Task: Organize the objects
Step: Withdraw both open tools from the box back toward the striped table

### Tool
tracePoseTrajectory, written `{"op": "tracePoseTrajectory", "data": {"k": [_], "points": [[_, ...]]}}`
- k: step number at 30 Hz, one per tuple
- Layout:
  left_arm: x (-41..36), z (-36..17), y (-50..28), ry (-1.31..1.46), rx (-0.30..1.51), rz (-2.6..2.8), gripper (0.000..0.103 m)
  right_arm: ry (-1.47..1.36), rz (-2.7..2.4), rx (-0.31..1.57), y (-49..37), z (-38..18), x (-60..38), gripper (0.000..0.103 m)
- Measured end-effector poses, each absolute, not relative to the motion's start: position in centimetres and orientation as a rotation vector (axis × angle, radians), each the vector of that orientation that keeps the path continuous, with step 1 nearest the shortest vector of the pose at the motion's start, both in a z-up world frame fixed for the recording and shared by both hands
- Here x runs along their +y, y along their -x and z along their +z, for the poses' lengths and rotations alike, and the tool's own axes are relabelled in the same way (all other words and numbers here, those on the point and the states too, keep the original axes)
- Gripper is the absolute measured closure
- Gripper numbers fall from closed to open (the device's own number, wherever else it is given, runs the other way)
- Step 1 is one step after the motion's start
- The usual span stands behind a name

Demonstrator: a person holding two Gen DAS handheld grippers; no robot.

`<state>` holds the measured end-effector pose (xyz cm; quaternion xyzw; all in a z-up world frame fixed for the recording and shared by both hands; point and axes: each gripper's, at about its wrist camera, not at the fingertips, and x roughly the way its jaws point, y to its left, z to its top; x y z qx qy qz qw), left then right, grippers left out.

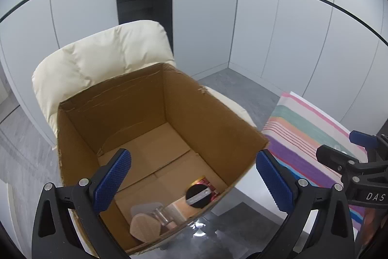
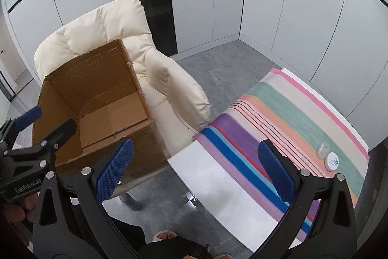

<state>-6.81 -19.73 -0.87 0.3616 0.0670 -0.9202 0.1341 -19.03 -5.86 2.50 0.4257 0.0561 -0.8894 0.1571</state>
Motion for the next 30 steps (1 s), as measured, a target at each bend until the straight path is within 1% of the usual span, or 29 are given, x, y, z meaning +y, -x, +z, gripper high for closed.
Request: {"op": "tracePoseTrajectory", "data": {"k": [6,9,16,24,30], "points": [[-18.1,-0.7,7.2,-1.049,0.202,-2.71,0.0,-1.236,-2.565,0.112,18.9,2.5,-3.6,0.0],[-17.2,-0.4,7.3,-1.031,0.225,-2.729,0.0,-1.24,-2.571,0.116,18.7,2.5,-2.7,0.0],[-14.4,-0.1,8.1,-1.023,0.174,-2.774,0.0,-1.26,-2.602,0.092,18.4,2.5,0.2,0.0],[-11.4,0.1,9.1,-1.027,0.177,-2.837,0.0,-1.278,-2.64,0.082,17.7,2.3,3.5,0.0],[-9.0,0.0,9.9,-1.049,0.145,-2.88,0.0,-1.3,-2.685,0.053,17.2,2.4,6.3,0.0]]}}
